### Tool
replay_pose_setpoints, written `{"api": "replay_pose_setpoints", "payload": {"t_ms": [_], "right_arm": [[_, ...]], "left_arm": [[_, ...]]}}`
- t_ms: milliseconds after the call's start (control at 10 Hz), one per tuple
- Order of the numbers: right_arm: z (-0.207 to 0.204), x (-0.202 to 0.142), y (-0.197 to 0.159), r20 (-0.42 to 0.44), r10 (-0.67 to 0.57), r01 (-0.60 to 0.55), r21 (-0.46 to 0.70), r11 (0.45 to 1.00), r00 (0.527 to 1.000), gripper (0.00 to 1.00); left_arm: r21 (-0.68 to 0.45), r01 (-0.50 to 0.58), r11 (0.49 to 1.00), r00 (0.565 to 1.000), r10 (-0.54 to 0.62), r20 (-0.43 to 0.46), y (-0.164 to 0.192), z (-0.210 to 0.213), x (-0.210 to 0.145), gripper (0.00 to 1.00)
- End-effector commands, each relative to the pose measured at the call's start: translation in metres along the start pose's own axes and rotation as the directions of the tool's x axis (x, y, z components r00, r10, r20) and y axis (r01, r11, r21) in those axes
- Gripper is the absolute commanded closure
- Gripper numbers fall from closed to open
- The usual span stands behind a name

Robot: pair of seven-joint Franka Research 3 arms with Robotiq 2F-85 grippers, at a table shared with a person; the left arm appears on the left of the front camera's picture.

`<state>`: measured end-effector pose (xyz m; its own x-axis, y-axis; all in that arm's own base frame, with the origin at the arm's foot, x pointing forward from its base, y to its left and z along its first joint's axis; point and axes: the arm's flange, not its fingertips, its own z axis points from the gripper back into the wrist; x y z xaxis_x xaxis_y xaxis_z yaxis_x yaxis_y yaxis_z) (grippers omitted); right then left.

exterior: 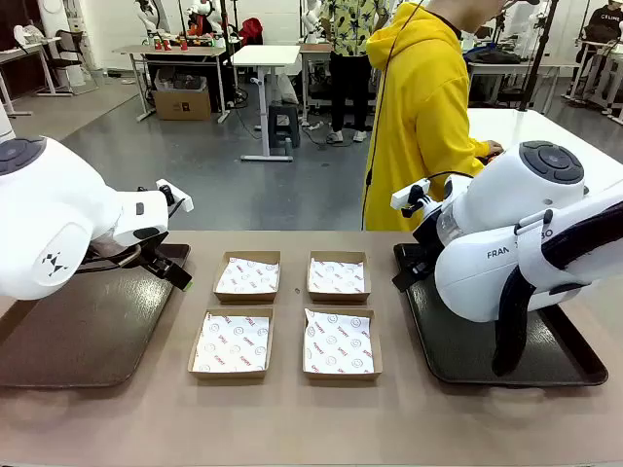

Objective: Individually package the donuts and arrange them on the tray.
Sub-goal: Pick up one Paper togo box.

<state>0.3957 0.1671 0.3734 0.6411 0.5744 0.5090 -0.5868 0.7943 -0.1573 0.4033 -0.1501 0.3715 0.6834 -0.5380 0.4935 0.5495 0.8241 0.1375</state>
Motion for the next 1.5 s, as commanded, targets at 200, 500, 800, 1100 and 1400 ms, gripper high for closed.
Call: {"api": "replay_pose_setpoints", "payload": {"t_ms": [200,500,800,1100,1400], "right_arm": [[0.0,0.0,0.0,0.0,0.0,0.0,0.0,1.0,1.0,0.0],[0.0,0.0,0.0,0.0,0.0,0.0,0.0,1.0,1.0,0.0],[0.0,0.0,0.0,0.0,0.0,0.0,0.0,1.0,1.0,0.0],[0.018,-0.015,0.009,0.02,0.054,-0.054,-0.007,0.998,0.998,0.0],[0.085,-0.094,0.025,-0.056,0.103,-0.103,0.012,0.995,0.993,0.0]], "left_arm": [[0.0,0.0,1.0,1.0,0.0,0.0,0.0,0.0,0.0,0.0],[0.0,0.0,1.0,1.0,0.0,0.0,0.0,0.0,0.0,0.0],[0.0,0.0,1.0,1.0,0.0,0.0,0.0,0.0,0.0,0.0],[0.0,0.0,1.0,1.0,0.0,0.0,0.0,0.0,0.0,0.0],[-0.015,0.099,0.995,0.984,-0.1,-0.147,-0.022,0.057,-0.087,0.0]]}}
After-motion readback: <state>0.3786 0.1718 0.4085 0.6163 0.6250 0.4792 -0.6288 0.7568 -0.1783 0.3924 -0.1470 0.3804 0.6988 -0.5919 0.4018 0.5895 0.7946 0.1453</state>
